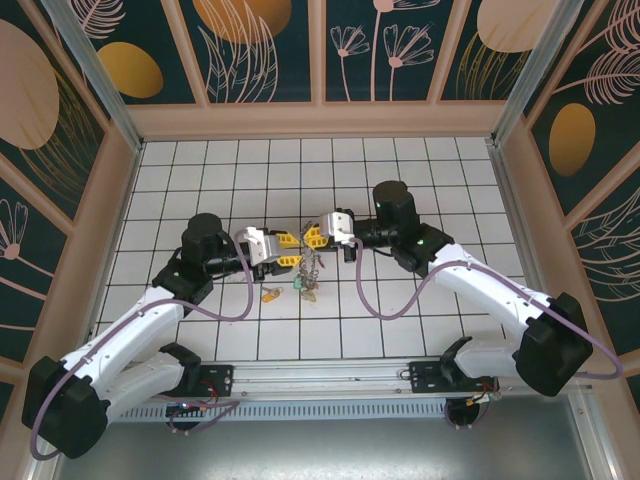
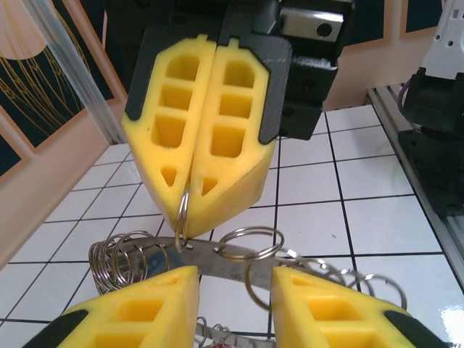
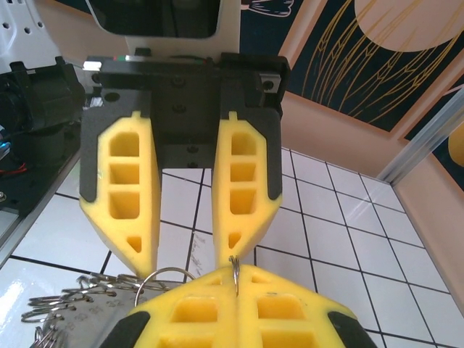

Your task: Put the keys on the keyring

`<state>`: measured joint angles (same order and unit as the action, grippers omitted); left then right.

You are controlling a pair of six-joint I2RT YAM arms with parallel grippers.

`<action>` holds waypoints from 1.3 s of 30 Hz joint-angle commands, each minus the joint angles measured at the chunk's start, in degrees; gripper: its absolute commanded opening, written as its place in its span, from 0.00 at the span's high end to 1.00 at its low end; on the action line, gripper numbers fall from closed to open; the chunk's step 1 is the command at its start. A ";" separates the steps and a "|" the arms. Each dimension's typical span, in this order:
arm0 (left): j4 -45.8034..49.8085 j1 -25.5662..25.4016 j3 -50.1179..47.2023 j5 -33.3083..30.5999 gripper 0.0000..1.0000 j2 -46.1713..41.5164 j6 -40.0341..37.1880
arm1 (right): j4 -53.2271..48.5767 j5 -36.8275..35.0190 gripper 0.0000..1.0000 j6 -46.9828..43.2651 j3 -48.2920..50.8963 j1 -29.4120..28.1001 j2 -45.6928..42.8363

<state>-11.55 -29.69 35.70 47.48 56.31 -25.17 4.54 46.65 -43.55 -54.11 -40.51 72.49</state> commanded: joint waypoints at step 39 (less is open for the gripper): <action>-5.81 -0.17 2.70 3.07 0.81 1.74 4.16 | 2.93 -0.72 1.00 -0.53 -1.85 -2.51 0.90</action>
<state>-13.56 -29.58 36.77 47.53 57.89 -22.11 4.10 46.24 -43.18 -54.28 -41.85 72.97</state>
